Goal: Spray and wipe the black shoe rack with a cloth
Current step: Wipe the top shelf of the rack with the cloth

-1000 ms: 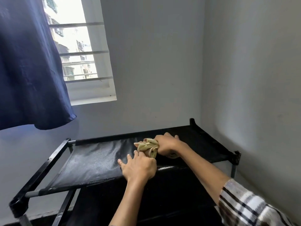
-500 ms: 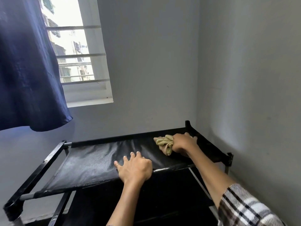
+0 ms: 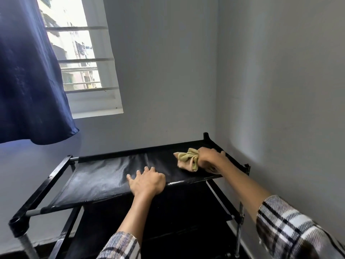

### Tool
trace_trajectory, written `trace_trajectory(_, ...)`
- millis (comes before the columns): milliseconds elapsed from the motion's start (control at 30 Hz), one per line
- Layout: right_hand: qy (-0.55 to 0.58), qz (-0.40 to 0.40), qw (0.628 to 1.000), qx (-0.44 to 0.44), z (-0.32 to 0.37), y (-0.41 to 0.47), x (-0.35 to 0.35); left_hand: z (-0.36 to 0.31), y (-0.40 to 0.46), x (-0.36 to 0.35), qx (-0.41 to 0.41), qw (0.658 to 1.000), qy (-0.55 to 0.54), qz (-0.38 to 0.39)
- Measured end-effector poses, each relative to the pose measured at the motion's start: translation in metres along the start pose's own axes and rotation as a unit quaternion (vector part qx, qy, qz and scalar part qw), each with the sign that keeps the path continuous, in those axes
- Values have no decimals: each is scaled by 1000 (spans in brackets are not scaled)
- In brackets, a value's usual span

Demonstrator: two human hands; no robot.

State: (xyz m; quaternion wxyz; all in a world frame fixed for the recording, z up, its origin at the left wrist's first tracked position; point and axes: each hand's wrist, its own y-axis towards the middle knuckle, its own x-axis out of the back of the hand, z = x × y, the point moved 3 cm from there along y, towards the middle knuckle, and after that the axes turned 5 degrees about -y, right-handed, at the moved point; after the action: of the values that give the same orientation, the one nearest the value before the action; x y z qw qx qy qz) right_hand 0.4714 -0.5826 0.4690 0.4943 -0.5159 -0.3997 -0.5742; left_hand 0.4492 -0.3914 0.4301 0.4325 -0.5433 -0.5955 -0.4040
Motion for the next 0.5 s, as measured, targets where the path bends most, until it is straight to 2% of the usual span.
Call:
trace_trajectory(100,16,4,999,-45,-9,5,-3,1,0,-1,1,1000,-6,2)
trace_trajectory(267,49,23,995,-79,23,-5,-7,-3,-1,0,-13,999,-21,-19)
trace_trajectory(367,66,39,997,-1,58,-10,-13,-6,-4,1,-11,999,-33,-31)
trace_trajectory(500,37,3,996,82,84,-21,-20,0,-5,4,20,999,-26,-36)
